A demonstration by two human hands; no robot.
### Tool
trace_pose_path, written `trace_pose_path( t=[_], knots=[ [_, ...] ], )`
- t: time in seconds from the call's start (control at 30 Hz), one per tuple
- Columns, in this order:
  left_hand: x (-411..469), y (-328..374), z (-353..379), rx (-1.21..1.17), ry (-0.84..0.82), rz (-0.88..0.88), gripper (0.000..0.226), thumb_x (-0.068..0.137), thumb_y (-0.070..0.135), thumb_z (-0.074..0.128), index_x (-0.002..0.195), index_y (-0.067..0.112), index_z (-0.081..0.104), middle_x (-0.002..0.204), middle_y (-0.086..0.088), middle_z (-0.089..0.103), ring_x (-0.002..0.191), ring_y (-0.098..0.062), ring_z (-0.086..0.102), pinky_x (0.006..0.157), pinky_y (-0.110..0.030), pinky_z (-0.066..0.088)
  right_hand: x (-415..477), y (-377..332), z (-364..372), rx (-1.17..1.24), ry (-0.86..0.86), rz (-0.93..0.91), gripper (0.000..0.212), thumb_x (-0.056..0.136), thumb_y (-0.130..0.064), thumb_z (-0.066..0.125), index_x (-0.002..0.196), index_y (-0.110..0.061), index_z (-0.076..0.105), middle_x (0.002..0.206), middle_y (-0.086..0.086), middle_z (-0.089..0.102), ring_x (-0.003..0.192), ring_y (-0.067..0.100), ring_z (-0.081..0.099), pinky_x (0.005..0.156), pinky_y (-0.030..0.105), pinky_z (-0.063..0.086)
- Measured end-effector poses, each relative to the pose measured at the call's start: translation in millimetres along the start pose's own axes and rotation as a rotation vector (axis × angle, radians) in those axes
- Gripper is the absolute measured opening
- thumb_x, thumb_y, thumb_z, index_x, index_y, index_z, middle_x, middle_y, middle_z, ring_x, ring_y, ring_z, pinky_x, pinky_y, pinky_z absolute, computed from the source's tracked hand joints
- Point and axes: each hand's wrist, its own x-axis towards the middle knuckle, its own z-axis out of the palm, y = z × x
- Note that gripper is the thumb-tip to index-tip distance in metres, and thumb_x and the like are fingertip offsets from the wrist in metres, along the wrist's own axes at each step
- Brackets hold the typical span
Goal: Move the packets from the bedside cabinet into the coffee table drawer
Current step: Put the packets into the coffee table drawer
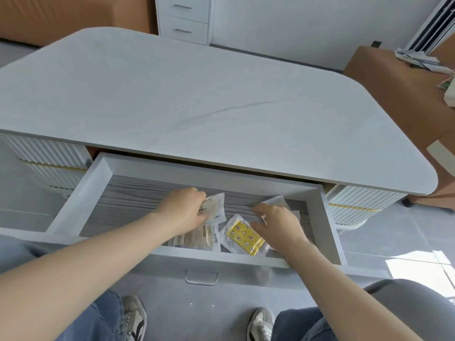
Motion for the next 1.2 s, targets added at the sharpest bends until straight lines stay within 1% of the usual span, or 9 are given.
trace_pose_path(
  t=[0.07, 0.2, 0.3, 0.47, 0.67, 0.87, 1.0, 1.1, 1.2],
  knots=[
    [-10, 6, 4, -0.054, 0.042, -0.021, 0.036, 0.090, 0.045, 0.052, 0.107, 0.015, 0.058, 0.104, -0.001, 0.058, 0.088, -0.019, 0.057, 0.070, -0.031, 0.044, -6, 1, 0, 0.083, 0.025, 0.033, 0.037, 0.088, -0.035, 0.060, 0.123, -0.021, 0.062, 0.113, -0.004, 0.067, 0.102, 0.016, 0.062, 0.080, 0.029, 0.052],
    [-42, 15, 17, -0.252, 0.174, -0.149, 0.043, 0.092, 0.045, 0.049, 0.121, 0.015, 0.057, 0.121, 0.000, 0.058, 0.107, -0.019, 0.057, 0.087, -0.031, 0.047, -29, 3, 0, 0.209, 0.190, 0.112, 0.020, 0.088, -0.030, 0.058, 0.101, -0.021, 0.070, 0.091, -0.008, 0.070, 0.080, 0.012, 0.063, 0.068, 0.026, 0.050],
    [-50, 15, 17, -0.325, 0.260, -0.210, 0.040, 0.093, 0.042, 0.048, 0.121, 0.016, 0.058, 0.121, 0.001, 0.060, 0.107, -0.018, 0.058, 0.088, -0.032, 0.047, -34, 0, -1, 0.197, 0.284, 0.128, 0.017, 0.089, -0.027, 0.056, 0.092, -0.016, 0.068, 0.085, -0.004, 0.070, 0.078, 0.017, 0.064, 0.067, 0.030, 0.052],
    [-49, 20, 14, -0.309, 0.205, -0.236, 0.036, 0.092, 0.043, 0.049, 0.113, 0.016, 0.062, 0.113, 0.002, 0.063, 0.102, -0.018, 0.058, 0.082, -0.031, 0.048, -32, -2, 3, 0.157, 0.220, 0.109, 0.017, 0.087, -0.029, 0.054, 0.083, -0.016, 0.064, 0.077, -0.004, 0.067, 0.072, 0.017, 0.062, 0.062, 0.033, 0.052],
    [-47, 21, 17, -0.334, 0.149, -0.260, 0.030, 0.091, 0.042, 0.050, 0.103, 0.018, 0.063, 0.101, 0.005, 0.063, 0.095, -0.017, 0.059, 0.074, -0.029, 0.044, -33, -1, 6, 0.148, 0.151, 0.137, 0.018, 0.089, -0.034, 0.055, 0.091, -0.022, 0.068, 0.084, -0.008, 0.069, 0.078, 0.014, 0.064, 0.064, 0.032, 0.053],
    [-41, 24, -4, -0.391, -0.106, -0.284, 0.027, 0.091, 0.036, 0.054, 0.105, 0.015, 0.064, 0.109, 0.006, 0.063, 0.097, -0.014, 0.060, 0.075, -0.024, 0.045, -28, -6, -12, 0.179, -0.014, 0.206, 0.021, 0.093, -0.035, 0.053, 0.104, -0.023, 0.067, 0.095, -0.007, 0.069, 0.084, 0.014, 0.062, 0.058, 0.026, 0.044],
    [-27, 36, -55, -0.357, -0.306, -0.327, 0.031, 0.088, 0.033, 0.058, 0.112, 0.014, 0.059, 0.115, 0.000, 0.061, 0.102, -0.019, 0.056, 0.077, -0.026, 0.042, -34, -10, -68, 0.256, -0.135, 0.327, 0.026, 0.094, -0.033, 0.053, 0.115, -0.021, 0.063, 0.108, -0.004, 0.067, 0.094, 0.017, 0.062, 0.065, 0.025, 0.039],
    [-17, 68, -122, -0.405, -0.300, -0.344, 0.034, 0.087, 0.031, 0.060, 0.118, 0.016, 0.058, 0.119, 0.002, 0.059, 0.109, -0.018, 0.055, 0.088, -0.028, 0.045, -51, -10, -141, 0.359, -0.124, 0.404, 0.025, 0.091, -0.028, 0.056, 0.113, -0.021, 0.064, 0.108, -0.004, 0.067, 0.098, 0.018, 0.061, 0.071, 0.026, 0.043],
    [-12, 119, -205, -0.494, -0.246, -0.309, 0.030, 0.086, 0.028, 0.062, 0.114, 0.018, 0.059, 0.116, 0.002, 0.061, 0.105, -0.016, 0.058, 0.091, -0.033, 0.047, -80, -5, -229, 0.457, -0.097, 0.456, 0.023, 0.090, -0.028, 0.057, 0.111, -0.022, 0.065, 0.107, -0.005, 0.067, 0.101, 0.016, 0.061, 0.079, 0.028, 0.048]
  ],
)
